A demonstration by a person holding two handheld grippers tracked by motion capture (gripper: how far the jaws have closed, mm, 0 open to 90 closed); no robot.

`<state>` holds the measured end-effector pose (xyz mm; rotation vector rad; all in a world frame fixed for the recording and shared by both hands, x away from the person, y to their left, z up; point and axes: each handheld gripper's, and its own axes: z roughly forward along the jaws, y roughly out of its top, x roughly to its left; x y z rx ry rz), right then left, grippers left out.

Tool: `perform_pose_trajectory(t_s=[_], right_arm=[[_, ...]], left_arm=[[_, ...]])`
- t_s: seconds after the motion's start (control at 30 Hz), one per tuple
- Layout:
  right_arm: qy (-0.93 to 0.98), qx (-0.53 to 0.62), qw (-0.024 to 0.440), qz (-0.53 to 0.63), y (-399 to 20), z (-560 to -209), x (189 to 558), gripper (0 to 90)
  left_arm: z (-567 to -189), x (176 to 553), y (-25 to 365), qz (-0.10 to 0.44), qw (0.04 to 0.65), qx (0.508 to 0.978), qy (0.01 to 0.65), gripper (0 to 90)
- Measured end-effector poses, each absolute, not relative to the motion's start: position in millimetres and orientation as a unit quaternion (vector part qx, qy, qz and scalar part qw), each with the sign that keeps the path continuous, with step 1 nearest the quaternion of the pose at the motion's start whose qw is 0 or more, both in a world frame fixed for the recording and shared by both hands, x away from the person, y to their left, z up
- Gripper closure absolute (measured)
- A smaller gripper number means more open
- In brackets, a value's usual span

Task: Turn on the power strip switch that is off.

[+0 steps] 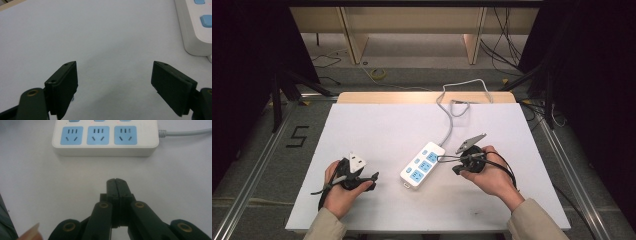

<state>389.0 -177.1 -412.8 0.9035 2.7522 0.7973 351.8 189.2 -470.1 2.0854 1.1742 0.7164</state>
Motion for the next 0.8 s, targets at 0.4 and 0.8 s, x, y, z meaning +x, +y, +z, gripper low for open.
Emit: perform_pose_trajectory(t_s=[0.4, 0.8], right_arm=[[0.917, 0.298, 0.066, 0.259, -171.1, -410.5, 392.2, 90.0], [0.918, 0.296, 0.065, 0.256, -165.6, -408.7, 395.2, 90.0]], left_arm=[[-469.7, 351.9, 189.3, 0.273, 0.316, 0.792, 0.445, 21.3], [-469.5, 351.9, 189.4, 0.272, 0.315, 0.793, 0.445, 21.3]])
